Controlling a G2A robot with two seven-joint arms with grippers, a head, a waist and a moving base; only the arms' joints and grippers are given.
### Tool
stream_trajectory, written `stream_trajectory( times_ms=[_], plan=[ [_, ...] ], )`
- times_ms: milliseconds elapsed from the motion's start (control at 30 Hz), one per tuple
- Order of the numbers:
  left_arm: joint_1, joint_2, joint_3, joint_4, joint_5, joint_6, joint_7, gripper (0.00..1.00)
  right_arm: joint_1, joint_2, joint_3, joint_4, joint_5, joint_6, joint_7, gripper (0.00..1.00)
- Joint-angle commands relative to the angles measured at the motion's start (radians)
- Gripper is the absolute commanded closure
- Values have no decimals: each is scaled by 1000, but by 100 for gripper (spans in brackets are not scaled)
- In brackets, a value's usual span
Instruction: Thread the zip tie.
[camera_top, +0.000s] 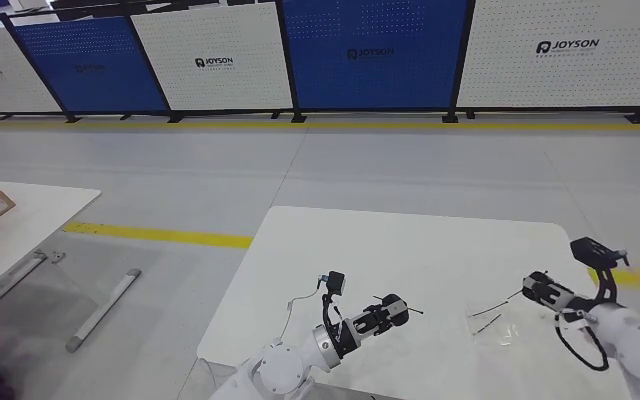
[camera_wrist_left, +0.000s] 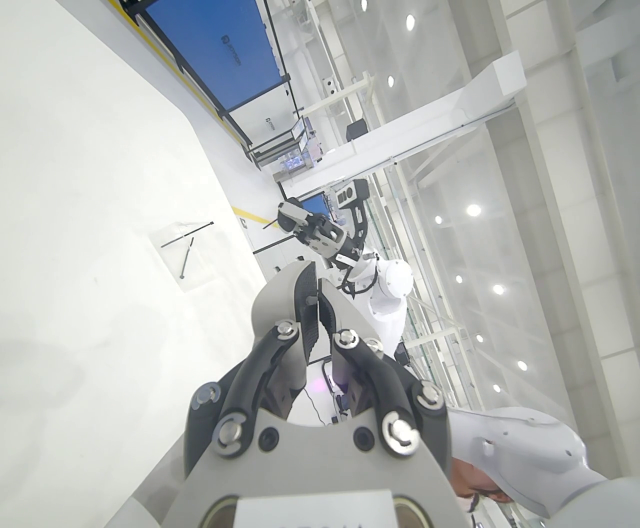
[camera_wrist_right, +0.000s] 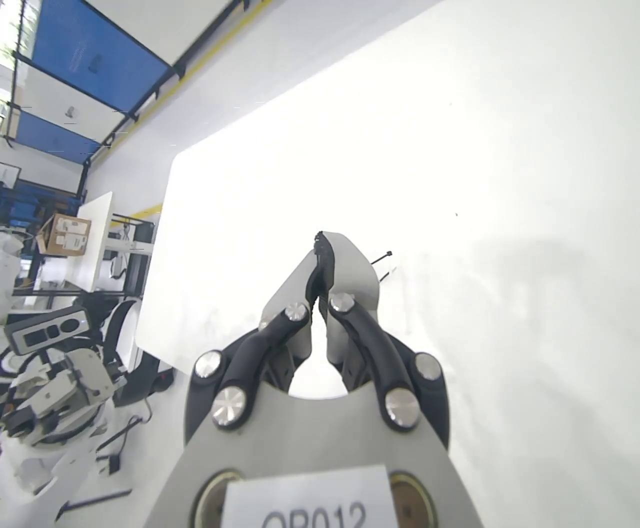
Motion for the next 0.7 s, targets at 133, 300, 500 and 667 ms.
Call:
stream_trajectory(
  times_ms=[133,300,500,667],
  plan=[
    [0,0,0,0,0,0,0,100,-17,-1,0,-9,-7,0,-24,100],
    [0,0,0,0,0,0,0,100,-17,-1,0,-9,-7,0,-24,100],
    [-38,-2,52,-7,98,82,-36,100,-22,-4,2,-6,4,-10,-54,100],
    [-87,-8,103,9,154,156,-71,100,-76,-12,24,-70,51,-51,-161,100]
  ],
)
